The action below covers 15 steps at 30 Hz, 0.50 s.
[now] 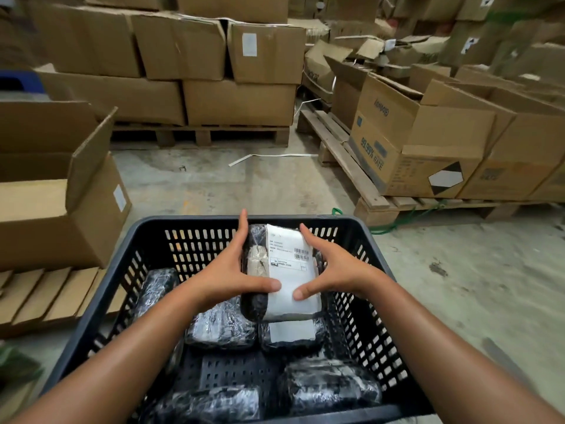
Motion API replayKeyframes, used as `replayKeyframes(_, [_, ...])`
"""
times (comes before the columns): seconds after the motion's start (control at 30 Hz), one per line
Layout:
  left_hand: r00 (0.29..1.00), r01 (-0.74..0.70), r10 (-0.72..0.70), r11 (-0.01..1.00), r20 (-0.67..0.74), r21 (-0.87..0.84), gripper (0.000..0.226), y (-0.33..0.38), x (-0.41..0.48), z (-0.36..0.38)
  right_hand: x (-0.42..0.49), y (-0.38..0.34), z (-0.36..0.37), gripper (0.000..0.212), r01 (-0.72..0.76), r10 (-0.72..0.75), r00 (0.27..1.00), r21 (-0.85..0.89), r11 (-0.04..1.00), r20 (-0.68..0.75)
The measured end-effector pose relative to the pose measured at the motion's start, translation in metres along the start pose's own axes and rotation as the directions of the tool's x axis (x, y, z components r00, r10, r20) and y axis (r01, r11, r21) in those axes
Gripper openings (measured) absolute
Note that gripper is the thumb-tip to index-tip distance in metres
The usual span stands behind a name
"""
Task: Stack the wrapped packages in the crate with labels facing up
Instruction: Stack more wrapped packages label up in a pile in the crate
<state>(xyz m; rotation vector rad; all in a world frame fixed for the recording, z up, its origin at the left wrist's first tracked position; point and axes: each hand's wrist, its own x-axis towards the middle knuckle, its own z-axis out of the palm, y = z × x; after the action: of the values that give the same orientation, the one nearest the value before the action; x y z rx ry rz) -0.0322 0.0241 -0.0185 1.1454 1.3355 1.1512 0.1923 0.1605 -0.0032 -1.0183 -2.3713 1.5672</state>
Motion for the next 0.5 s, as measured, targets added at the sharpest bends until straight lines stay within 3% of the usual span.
replayKeyframes(0.13, [0.997, 0.069, -0.076, 0.977, 0.026, 0.201, 0.146, -0.018, 0.011, 0.012, 0.002, 0.021, -0.002, 0.14, -0.058, 0.057, 0.998, -0.037, 0.998, -0.016])
replayKeyframes(0.23, [0.992, 0.125, -0.121, 0.929, -0.035, 0.349, 0.138, -0.035, 0.019, 0.029, 0.006, 0.034, 0.005, 0.137, -0.152, 0.151, 0.988, -0.061, 0.987, -0.022])
replayKeyframes(0.5, [0.97, 0.228, -0.237, 0.81, -0.054, 0.54, 0.151, -0.077, 0.033, 0.031, 0.038, 0.044, 0.017, 0.138, -0.265, 0.263, 0.964, -0.224, 0.938, -0.036])
